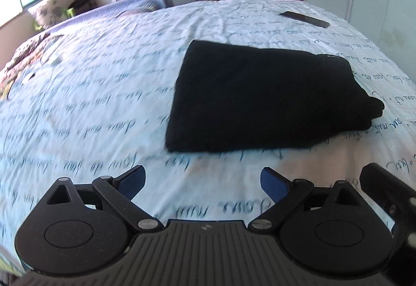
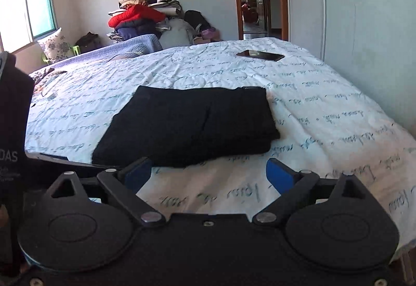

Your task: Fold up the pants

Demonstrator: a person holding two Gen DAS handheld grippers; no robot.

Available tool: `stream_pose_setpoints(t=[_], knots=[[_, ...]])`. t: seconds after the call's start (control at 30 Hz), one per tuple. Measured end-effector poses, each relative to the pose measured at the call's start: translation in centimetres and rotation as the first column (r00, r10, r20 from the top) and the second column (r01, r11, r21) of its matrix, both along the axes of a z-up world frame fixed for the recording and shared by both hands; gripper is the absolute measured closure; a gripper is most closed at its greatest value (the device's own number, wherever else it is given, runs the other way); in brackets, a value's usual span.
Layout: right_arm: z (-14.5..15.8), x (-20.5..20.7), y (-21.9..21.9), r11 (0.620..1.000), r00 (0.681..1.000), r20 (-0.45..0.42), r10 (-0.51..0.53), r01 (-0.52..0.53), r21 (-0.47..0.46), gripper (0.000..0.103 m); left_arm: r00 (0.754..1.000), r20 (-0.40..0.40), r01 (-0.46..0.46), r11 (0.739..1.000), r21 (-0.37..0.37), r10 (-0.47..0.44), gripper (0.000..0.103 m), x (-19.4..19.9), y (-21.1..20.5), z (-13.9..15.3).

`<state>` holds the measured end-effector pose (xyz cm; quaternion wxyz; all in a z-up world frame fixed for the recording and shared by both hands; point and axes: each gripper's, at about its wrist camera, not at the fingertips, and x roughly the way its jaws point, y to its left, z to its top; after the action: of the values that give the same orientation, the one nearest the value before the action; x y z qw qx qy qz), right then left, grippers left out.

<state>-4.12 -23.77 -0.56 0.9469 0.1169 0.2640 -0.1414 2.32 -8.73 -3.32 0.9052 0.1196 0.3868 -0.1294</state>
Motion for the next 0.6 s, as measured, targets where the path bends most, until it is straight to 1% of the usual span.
stream_pose_setpoints(t=[0.07,0.13,0.2,0.27,0.33,0.4,0.5,0.6], knots=[[-0.3,-0.2,0.7,1.000,1.000,-0.010,0.019,-0.019,0.014,0.007,1.000,-0.002,-0.021,1.000,0.013,0.021,0.007,-0.9,1.0,-0.2],[-0.9,0.1,1.3,0.999,0.999,-0.025,0.034,-0.034,-0.001,0.007,0.999,0.009,-0.034,0.999,0.025,0.034,0.006,-1.5,2.0,-0.7],[-1.6,0.7,1.7,0.999,0.998,-0.055,0.032,-0.033,-0.025,0.007,0.999,0.008,-0.043,0.998,0.042,0.042,0.007,-1.6,2.4,-1.4],[-2.0,1.1,1.7,0.999,0.996,-0.083,0.034,-0.035,-0.013,0.007,0.999,-0.010,-0.041,0.998,0.046,0.041,0.007,-1.1,2.5,-1.8],[-2.1,1.0,1.5,0.999,0.995,-0.084,0.045,-0.044,0.012,0.007,0.999,-0.016,-0.047,0.999,0.025,0.047,0.007,-0.9,2.7,-1.8],[-2.0,0.8,1.3,0.999,0.995,-0.084,0.050,-0.049,0.012,0.007,0.999,-0.007,-0.046,0.999,0.007,0.046,0.007,-0.9,2.7,-1.6],[-1.8,0.8,0.9,0.999,0.996,-0.082,0.031,-0.032,-0.011,0.007,0.999,0.001,-0.039,0.999,0.015,0.039,0.007,-1.0,2.6,-1.6],[-1.7,0.7,0.4,1.000,0.997,-0.078,0.021,-0.021,0.003,0.007,0.999,-0.001,-0.035,0.999,0.021,0.035,0.007,-1.0,2.5,-1.7]])
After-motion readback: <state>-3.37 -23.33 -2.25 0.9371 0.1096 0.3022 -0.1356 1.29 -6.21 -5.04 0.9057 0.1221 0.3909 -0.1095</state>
